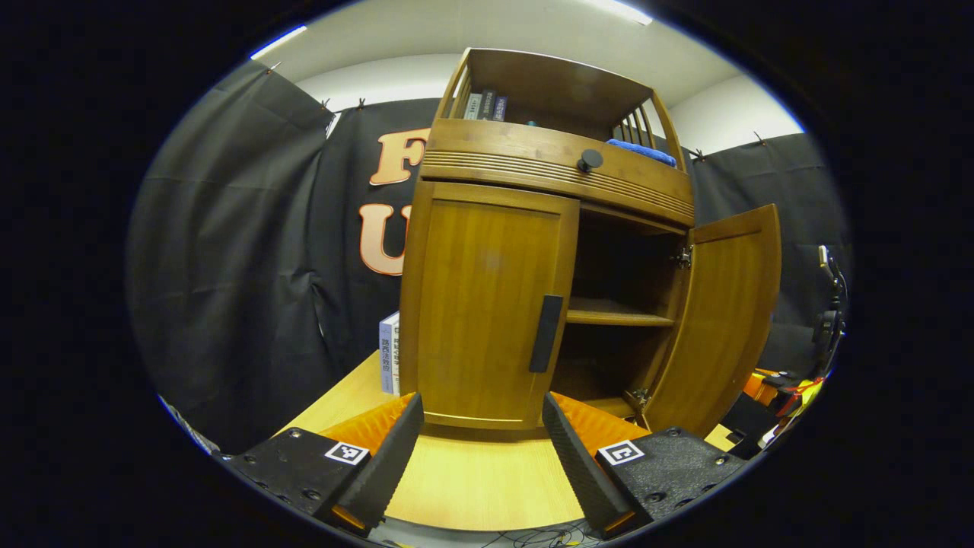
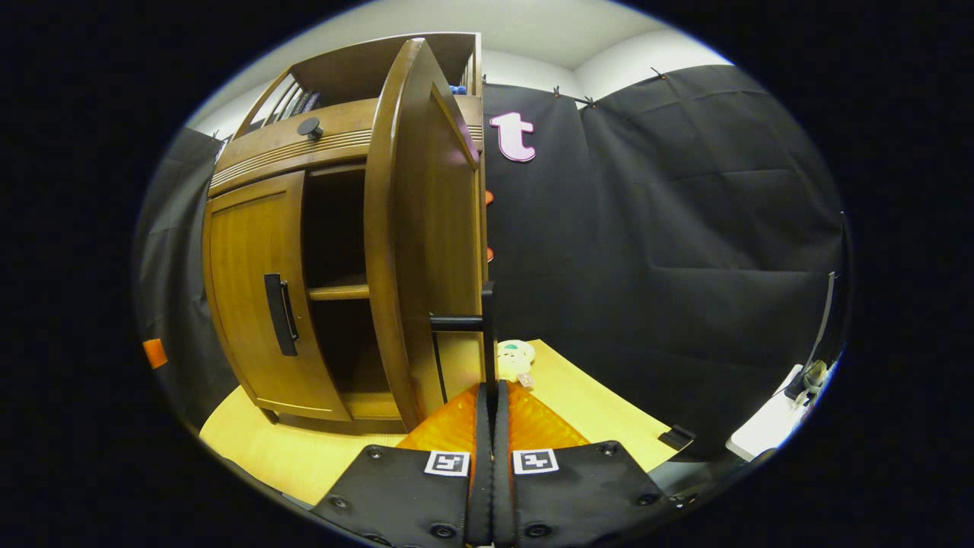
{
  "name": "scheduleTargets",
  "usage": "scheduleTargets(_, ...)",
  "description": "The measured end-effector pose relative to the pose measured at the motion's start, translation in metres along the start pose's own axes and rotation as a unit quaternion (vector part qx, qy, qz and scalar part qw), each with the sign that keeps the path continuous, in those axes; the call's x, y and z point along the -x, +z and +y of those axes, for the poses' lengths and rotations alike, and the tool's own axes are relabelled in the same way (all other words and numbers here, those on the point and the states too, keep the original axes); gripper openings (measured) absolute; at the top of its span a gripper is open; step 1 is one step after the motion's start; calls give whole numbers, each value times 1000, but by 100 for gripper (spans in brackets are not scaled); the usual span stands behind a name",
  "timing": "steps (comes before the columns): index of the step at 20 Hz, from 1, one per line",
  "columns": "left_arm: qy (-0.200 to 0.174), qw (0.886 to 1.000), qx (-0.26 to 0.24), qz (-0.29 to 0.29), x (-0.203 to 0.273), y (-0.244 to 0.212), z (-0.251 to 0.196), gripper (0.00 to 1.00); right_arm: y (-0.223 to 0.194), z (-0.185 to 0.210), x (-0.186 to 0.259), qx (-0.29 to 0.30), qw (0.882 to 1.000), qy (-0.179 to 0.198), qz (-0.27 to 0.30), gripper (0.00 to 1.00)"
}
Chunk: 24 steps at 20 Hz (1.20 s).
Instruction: Open the right door of the double-door shoe cabinet with the right hand, and open the left door with the left hand.
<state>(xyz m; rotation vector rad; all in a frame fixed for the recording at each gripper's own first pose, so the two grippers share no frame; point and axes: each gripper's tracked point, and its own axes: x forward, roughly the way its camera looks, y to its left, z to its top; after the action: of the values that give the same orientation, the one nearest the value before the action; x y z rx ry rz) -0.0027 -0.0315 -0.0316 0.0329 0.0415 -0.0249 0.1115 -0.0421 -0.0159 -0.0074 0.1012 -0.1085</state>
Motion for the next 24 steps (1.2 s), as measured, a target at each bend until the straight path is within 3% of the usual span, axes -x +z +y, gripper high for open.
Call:
scheduleTargets(2, -9, 1000, -1, 0, -3, 1, -13, 95, 1, -9, 5, 6, 1000, 4, -4, 8)
scheduleTargets(3, -12, 1000, -3, 0, -3, 1, -20, 95, 0, -13, 5, 7, 1000, 6, -5, 12)
scheduleTargets(4, -13, 1000, -5, 1, -3, 1, -26, 92, 0, -18, 4, 7, 1000, 7, -5, 7)
scheduleTargets(6, -16, 1000, -5, 0, -3, 0, -35, 92, 2, -29, 5, 5, 1000, 4, -6, 12)
scheduleTargets(9, -21, 1000, -6, -3, -8, 1, -51, 92, 3, -50, 1, -6, 1000, 5, -6, 8)
scheduleTargets(19, -14, 1000, -6, -25, -30, 18, -91, 92, 7, -97, -8, -6, 1000, 11, -9, 12)
scheduleTargets(20, -13, 1000, -4, -23, -33, 17, -93, 92, 11, -105, -7, -2, 1000, 5, -13, 3)
scheduleTargets(24, -2, 1000, -3, -19, -52, 12, -93, 95, 18, -133, -2, 13, 999, -14, -28, 12)
